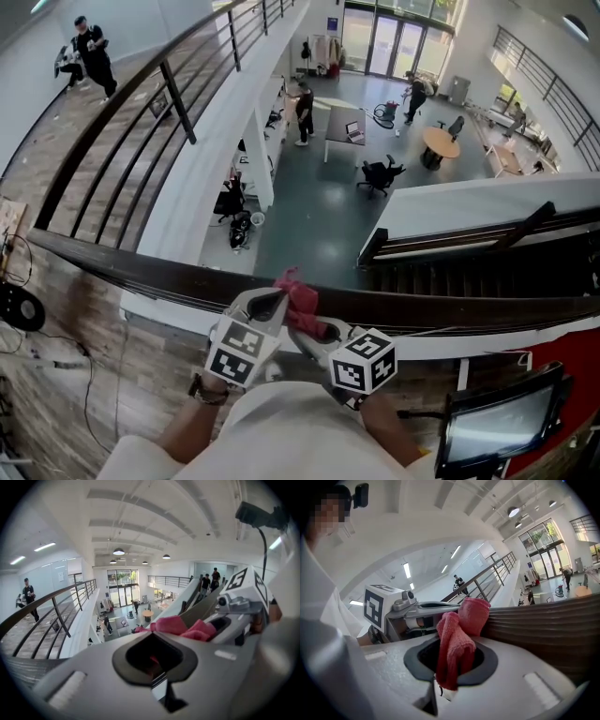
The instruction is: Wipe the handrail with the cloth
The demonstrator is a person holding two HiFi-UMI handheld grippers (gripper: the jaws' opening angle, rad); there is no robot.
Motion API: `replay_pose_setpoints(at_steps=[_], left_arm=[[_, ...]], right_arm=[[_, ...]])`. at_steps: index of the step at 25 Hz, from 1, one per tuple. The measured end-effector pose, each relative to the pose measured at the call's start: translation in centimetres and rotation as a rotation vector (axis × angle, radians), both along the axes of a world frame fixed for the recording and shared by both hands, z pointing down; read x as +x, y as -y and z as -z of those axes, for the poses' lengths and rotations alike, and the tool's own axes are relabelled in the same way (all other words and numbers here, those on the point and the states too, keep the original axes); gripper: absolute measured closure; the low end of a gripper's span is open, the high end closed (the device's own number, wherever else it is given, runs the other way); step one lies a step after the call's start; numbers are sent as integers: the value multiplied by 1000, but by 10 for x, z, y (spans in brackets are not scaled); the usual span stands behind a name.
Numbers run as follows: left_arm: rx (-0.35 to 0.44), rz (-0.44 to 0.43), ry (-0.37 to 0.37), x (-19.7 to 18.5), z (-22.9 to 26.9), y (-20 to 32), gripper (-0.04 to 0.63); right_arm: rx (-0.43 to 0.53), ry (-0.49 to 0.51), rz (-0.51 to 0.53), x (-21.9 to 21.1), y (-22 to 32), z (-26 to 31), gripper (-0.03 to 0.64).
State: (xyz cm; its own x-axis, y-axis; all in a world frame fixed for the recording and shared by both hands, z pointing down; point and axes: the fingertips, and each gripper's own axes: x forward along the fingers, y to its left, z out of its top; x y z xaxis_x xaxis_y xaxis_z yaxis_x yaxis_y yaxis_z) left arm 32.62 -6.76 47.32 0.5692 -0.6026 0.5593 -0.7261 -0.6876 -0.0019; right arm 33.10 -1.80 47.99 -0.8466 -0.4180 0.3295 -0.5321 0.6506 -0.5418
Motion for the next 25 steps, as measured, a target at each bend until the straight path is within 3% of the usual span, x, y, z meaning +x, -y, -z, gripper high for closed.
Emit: replay_pose_setpoints(at_steps=[25], left_arm=[[-3,-66,-1,51,-3,-7,593]], right_arm=[[-8,26,-49,49,-7,-3,555]])
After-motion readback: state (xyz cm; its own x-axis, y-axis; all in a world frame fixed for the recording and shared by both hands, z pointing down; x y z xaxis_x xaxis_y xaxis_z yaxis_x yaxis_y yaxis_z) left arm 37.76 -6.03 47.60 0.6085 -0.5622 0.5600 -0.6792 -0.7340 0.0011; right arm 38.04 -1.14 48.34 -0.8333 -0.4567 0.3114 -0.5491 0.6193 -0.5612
